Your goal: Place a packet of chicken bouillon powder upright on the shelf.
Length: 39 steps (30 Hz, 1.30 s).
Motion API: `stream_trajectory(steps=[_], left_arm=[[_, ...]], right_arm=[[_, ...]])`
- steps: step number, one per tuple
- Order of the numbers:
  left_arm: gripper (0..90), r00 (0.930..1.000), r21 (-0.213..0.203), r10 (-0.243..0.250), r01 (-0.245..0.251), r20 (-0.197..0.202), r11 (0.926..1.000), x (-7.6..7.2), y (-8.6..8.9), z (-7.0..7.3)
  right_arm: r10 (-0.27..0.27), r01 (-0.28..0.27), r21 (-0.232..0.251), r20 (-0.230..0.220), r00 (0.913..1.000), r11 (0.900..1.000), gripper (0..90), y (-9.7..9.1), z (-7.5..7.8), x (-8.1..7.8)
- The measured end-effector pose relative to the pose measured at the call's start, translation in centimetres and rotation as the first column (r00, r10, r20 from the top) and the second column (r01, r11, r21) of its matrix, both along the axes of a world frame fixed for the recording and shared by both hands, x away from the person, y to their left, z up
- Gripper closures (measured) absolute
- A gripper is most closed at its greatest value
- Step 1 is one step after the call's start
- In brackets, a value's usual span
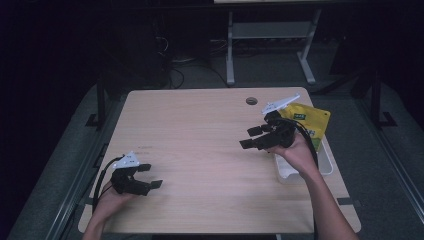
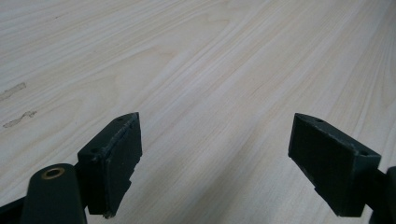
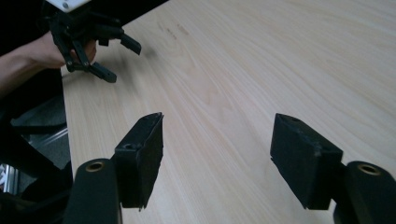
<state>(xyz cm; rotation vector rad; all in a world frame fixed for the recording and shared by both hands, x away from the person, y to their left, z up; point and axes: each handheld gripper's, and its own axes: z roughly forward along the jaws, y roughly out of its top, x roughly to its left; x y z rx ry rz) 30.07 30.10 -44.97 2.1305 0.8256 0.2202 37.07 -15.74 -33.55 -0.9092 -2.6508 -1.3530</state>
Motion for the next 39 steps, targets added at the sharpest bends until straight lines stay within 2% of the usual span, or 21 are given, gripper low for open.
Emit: stream_trajectory(steps=[4,11,24,39], left_arm=[[17.1,1.0000,-0.001,0.000,0.000,0.001,1.0000,0.0,-0.1,0.0],[17.1,1.0000,0.000,0.000,0.000,0.001,1.0000,0.0,0.1,0.0],[17.1,1.0000,0.002,-0.002,0.002,-0.002,1.0000,0.0,0.0,0.0],[17.1,1.0000,0.005,-0.007,0.007,-0.006,1.0000,-0.1,-0.1,0.0]], right_arm=[[0.007,-0.007,-0.004,0.011,0.9999,1.0000,32.9,0.4,-0.1,-0.3],[0.004,-0.004,0.008,0.009,1.0000,1.0000,32.3,0.9,-0.8,-0.7],[0.019,-0.019,-0.002,0.000,0.9998,0.9998,31.6,1.9,-2.5,-1.7],[0.018,-0.017,0.005,-0.012,0.9998,0.9998,29.7,2.2,-4.2,-3.0]])
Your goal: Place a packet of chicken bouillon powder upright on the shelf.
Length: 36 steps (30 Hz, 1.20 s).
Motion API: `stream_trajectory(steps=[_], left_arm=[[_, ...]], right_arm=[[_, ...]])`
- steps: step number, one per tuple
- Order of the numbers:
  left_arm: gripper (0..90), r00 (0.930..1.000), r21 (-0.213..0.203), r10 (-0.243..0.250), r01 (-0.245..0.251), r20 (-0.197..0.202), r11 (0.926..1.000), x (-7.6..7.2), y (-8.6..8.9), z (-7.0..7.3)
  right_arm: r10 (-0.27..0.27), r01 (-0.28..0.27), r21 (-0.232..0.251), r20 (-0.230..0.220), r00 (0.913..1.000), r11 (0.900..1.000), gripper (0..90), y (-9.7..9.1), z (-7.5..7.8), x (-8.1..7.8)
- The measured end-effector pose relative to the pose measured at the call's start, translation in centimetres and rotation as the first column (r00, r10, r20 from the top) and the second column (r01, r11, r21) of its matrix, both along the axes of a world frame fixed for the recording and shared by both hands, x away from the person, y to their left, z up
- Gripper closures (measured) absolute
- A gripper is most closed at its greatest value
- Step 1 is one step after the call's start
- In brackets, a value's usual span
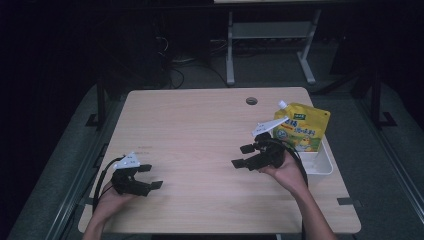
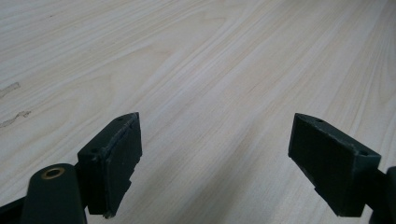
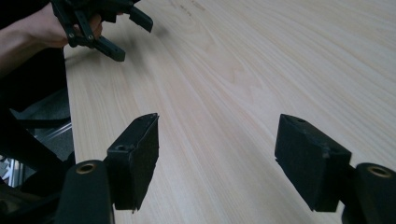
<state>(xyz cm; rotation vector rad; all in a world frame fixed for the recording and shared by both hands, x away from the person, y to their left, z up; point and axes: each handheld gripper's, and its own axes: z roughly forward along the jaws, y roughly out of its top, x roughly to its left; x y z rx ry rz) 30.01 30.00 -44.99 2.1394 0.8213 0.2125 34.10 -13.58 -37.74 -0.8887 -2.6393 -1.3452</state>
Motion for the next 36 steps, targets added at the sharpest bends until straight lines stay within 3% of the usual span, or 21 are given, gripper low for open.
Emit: stream_trajectory(steps=[17,36], left_arm=[[17.1,1.0000,-0.002,-0.006,0.006,-0.003,1.0000,0.0,-0.2,-0.1],[17.1,0.9997,0.006,-0.024,0.024,-0.011,0.9997,0.0,-0.5,-0.2]], right_arm=[[0.040,-0.040,-0.026,-0.008,0.9992,0.9989,27.4,1.6,-1.9,-1.8],[0.072,-0.074,-0.050,-0.036,0.9968,0.9960,27.0,2.8,-5.1,-4.4]])
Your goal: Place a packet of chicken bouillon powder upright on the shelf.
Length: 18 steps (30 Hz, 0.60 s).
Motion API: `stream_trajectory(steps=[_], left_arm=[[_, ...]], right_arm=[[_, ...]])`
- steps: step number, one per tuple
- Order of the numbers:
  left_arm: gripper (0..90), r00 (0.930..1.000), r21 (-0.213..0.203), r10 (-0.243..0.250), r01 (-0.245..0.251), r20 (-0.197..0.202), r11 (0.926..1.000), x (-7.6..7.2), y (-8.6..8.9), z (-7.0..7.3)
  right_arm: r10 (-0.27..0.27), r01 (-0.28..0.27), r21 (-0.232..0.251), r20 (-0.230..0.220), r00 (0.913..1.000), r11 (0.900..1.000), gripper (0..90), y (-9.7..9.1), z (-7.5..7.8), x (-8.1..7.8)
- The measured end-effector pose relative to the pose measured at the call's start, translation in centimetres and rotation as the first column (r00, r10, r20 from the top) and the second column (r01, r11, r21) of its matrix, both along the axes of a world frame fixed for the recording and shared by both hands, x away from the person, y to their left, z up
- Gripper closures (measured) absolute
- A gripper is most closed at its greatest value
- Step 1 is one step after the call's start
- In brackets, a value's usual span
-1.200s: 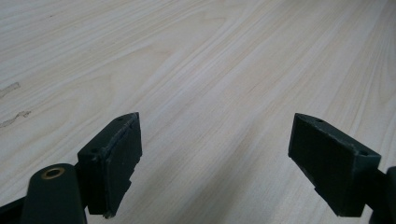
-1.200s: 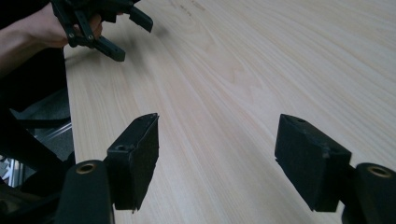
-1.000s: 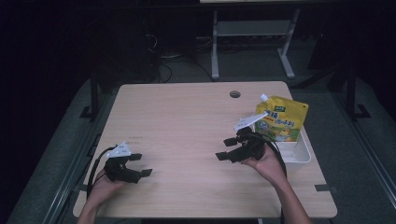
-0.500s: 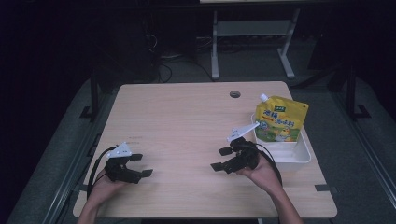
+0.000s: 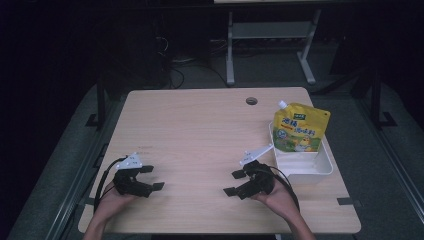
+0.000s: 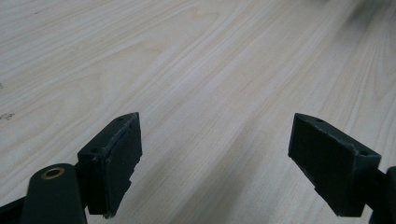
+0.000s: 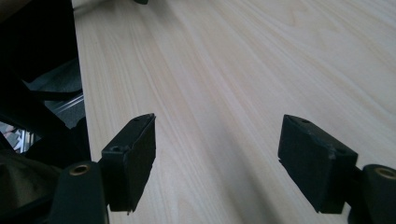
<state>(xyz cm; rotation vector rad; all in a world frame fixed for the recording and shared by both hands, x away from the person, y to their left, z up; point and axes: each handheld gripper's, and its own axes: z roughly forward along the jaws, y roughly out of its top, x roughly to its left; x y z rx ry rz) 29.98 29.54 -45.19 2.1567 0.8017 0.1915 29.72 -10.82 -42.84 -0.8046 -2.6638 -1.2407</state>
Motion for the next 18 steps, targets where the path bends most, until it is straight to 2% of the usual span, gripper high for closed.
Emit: stream_trajectory(steps=[6,11,13,15,18], left_arm=[[17.1,1.0000,-0.001,-0.003,0.003,0.001,1.0000,-0.1,-0.1,0.0],[17.1,1.0000,-0.005,-0.005,0.005,0.002,1.0000,-0.1,-0.1,0.1],[17.1,1.0000,-0.006,-0.007,0.007,0.002,1.0000,-0.1,-0.1,0.1],[17.1,1.0000,-0.008,-0.006,0.006,0.003,1.0000,-0.2,-0.1,0.1],[17.1,1.0000,-0.008,-0.006,0.006,0.004,1.0000,-0.1,0.0,0.1]], right_arm=[[0.001,-0.001,0.007,0.002,1.0000,1.0000,27.0,0.1,-0.1,-0.7],[-0.006,0.006,0.022,-0.001,1.0000,0.9997,27.0,0.0,-0.8,-1.4],[-0.003,0.004,0.028,-0.031,0.9995,0.9996,26.9,0.1,-1.3,-1.5],[-0.008,0.008,0.004,-0.030,0.9995,1.0000,26.5,0.2,-1.6,-1.5],[-0.010,0.010,0.006,-0.026,0.9996,0.9999,26.8,0.4,-1.6,-1.6]])
